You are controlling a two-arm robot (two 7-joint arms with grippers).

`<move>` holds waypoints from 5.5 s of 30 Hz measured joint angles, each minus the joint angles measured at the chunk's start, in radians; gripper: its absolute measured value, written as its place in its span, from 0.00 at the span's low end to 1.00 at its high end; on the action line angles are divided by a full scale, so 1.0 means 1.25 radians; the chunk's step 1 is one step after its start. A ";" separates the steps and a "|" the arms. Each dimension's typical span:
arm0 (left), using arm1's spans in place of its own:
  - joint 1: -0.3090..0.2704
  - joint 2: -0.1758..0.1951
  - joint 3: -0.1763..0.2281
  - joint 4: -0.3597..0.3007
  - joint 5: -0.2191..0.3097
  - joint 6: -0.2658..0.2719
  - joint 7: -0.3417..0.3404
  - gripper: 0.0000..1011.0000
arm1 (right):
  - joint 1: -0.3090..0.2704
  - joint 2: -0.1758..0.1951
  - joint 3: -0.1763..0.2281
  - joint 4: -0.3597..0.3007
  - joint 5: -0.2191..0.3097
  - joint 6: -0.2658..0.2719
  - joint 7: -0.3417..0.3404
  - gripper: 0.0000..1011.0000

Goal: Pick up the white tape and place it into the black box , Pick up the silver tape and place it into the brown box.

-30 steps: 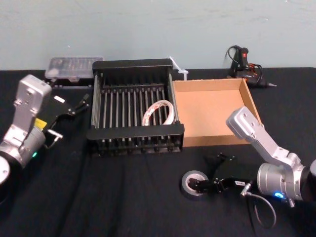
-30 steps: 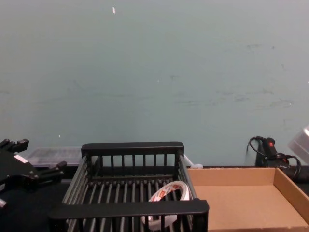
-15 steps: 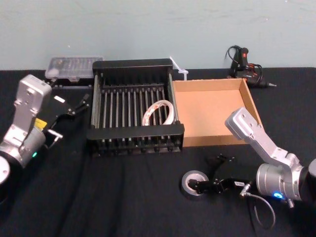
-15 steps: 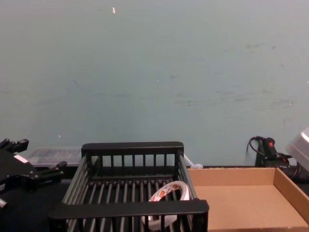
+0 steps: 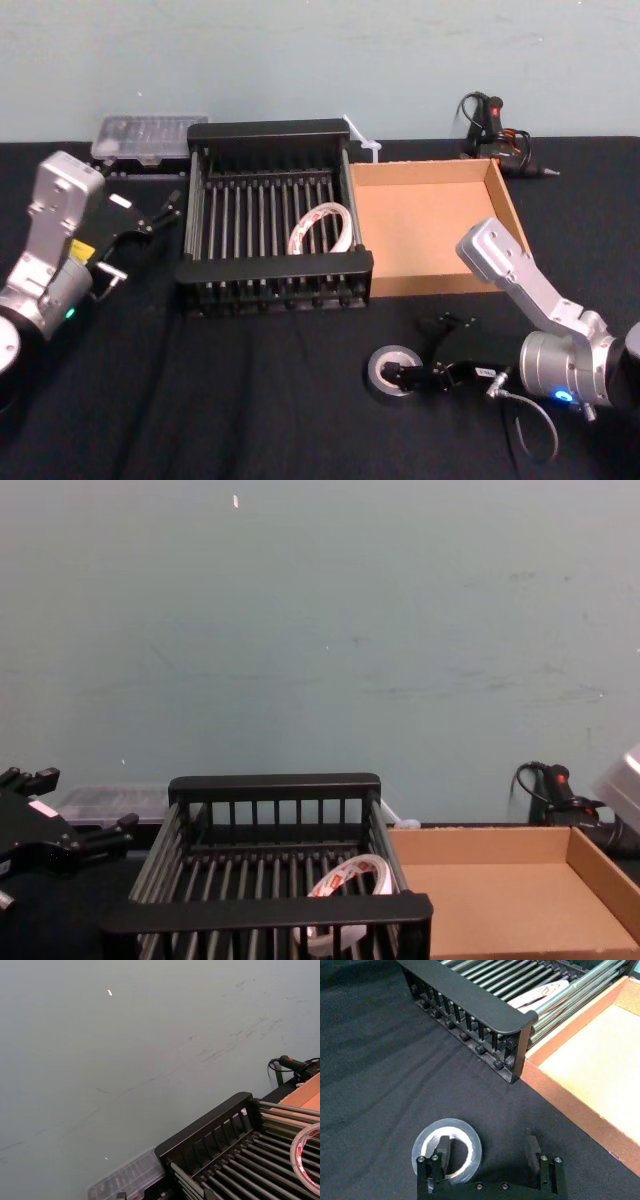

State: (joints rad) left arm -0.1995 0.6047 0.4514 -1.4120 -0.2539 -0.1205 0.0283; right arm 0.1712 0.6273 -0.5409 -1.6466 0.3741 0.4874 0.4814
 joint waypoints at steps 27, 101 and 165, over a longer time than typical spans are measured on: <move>0.000 0.000 0.000 0.000 0.000 0.000 0.000 0.99 | 0.000 0.001 0.000 -0.001 0.001 -0.001 0.000 0.20; 0.000 0.000 0.000 0.000 0.000 0.000 0.000 0.99 | 0.101 -0.136 0.137 0.118 -0.030 0.016 -0.198 0.18; 0.000 0.000 0.000 0.000 0.000 0.000 0.000 0.99 | -0.071 -0.150 0.197 0.077 -0.218 -0.353 -0.369 0.99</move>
State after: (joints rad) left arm -0.1995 0.6047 0.4514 -1.4120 -0.2539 -0.1205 0.0283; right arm 0.0830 0.4395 -0.2947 -1.5509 0.1015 0.0456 0.0207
